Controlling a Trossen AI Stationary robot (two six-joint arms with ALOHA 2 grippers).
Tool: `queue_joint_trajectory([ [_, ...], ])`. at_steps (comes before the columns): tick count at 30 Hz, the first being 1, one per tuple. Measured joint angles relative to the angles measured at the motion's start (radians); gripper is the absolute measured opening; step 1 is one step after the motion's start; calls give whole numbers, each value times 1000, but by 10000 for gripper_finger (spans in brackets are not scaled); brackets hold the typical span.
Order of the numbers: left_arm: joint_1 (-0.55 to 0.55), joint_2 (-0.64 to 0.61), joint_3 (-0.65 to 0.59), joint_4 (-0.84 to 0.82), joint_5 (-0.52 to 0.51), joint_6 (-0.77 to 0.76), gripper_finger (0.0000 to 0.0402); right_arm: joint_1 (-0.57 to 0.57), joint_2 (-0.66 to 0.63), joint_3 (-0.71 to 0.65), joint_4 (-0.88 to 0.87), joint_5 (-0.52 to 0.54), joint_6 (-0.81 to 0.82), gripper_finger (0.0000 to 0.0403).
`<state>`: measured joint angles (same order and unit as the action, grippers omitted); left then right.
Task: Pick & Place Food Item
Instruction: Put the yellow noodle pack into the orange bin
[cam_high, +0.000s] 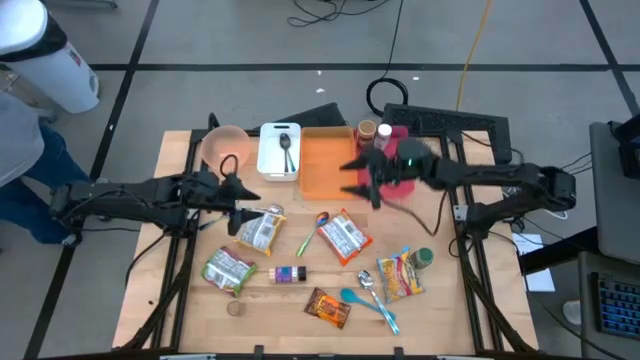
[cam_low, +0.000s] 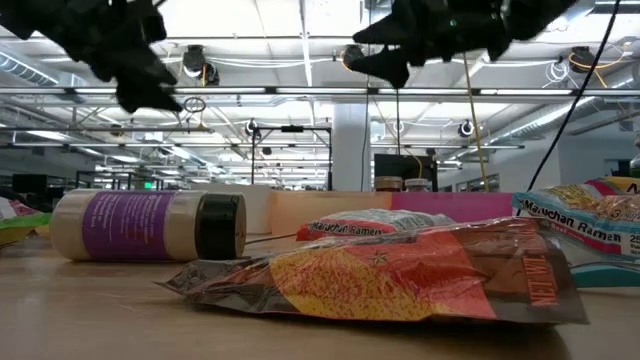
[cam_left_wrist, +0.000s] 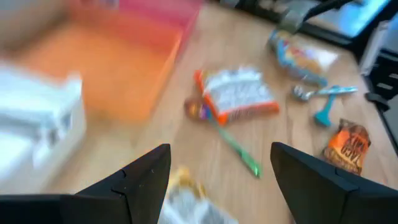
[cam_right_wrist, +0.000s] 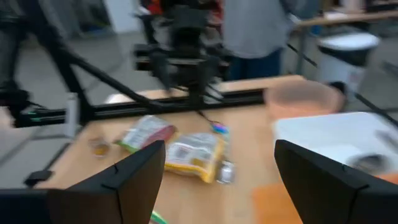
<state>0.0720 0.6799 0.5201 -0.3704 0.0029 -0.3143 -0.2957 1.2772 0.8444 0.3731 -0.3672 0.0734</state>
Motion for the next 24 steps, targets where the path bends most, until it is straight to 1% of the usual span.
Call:
queue_joint_trajectory([
  [3,-14,2,0,-92,-35,-140,278,61,47,-137,248,4,60,293],
  [5,-17,2,0,-136,-76,-227,278,103,90,-200,386,56,91,293],
  [9,-9,2,-15,-185,-160,-362,278,171,195,-267,527,188,98,293],
  [10,-1,2,-23,-187,-165,-378,278,183,222,-270,552,207,98,293],
  [12,19,7,-39,-204,-165,-407,278,201,272,-270,601,213,98,293],
  [15,50,33,-75,-205,-152,-449,278,217,356,-269,713,210,105,293],
  [17,69,55,-110,-197,-121,-466,278,218,396,-269,773,197,137,293],
  [20,97,94,-163,-128,-52,-488,278,217,425,-269,832,176,154,293],
  [24,111,132,-223,11,15,-501,278,220,436,-269,829,155,178,293],
])
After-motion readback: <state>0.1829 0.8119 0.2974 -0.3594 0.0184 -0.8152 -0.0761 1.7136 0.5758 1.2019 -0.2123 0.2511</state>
